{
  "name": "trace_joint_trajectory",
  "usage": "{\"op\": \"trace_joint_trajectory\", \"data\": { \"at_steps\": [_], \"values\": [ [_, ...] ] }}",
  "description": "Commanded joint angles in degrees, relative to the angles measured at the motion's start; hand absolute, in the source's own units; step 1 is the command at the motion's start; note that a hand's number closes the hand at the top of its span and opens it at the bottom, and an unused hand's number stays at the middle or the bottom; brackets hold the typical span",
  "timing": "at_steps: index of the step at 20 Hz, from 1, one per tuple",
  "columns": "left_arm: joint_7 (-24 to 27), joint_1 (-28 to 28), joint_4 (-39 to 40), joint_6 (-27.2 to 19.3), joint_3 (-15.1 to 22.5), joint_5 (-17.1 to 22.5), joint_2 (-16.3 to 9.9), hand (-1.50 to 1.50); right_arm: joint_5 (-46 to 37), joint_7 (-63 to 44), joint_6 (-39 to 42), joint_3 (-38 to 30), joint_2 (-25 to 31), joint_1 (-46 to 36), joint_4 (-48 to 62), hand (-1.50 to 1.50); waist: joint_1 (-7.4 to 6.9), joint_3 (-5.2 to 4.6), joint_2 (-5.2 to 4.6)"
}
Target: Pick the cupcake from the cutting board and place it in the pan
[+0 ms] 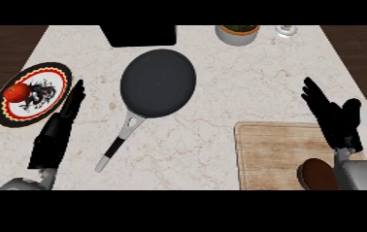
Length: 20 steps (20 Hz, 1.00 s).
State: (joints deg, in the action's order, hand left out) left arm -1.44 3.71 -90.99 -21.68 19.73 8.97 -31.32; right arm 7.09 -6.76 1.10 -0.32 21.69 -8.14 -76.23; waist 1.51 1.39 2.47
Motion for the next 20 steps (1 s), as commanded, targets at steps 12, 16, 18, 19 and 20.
{"op": "trace_joint_trajectory", "data": {
  "at_steps": [12, 16, 18, 19, 20],
  "values": [
    [-9.4, -6.12, 10.19, -0.72, -9.87, 6.03, -4.28, 0.0, 8.9, 19.3, -11.43, -19.39, -7.37, 10.99, -13.91, 1.5, 3.89, -1.05, -1.43],
    [-9.48, -1.15, 14.59, 2.85, -11.64, 6.75, -4.68, 0.0, 7.93, 32.8, -2.91, -18.21, -9.2, 25.65, -23.47, -1.5, 1.16, -1.38, -2.22],
    [-7.05, -0.7, 16.14, 3.85, -12.17, 5.92, -4.34, 0.0, 7.98, 32.41, 0.52, -18.83, -7.55, 32.4, -29.52, -1.5, 0.65, -1.44, -2.23],
    [-9.86, -0.01, 14.04, 4.04, -11.51, 6.03, -3.72, 0.0, 7.5, 31.15, 1.44, -19.69, -5.8, 32.78, -30.36, -1.5, -0.04, -1.41, -2.28],
    [-6.58, -1.22, 16.93, 2.79, -10.63, 4.48, -1.87, 0.0, 5.88, 32.43, 2.28, -20.34, -4.77, 35.93, -31.23, -1.5, 0.32, -1.45, -2.31]
  ]
}}
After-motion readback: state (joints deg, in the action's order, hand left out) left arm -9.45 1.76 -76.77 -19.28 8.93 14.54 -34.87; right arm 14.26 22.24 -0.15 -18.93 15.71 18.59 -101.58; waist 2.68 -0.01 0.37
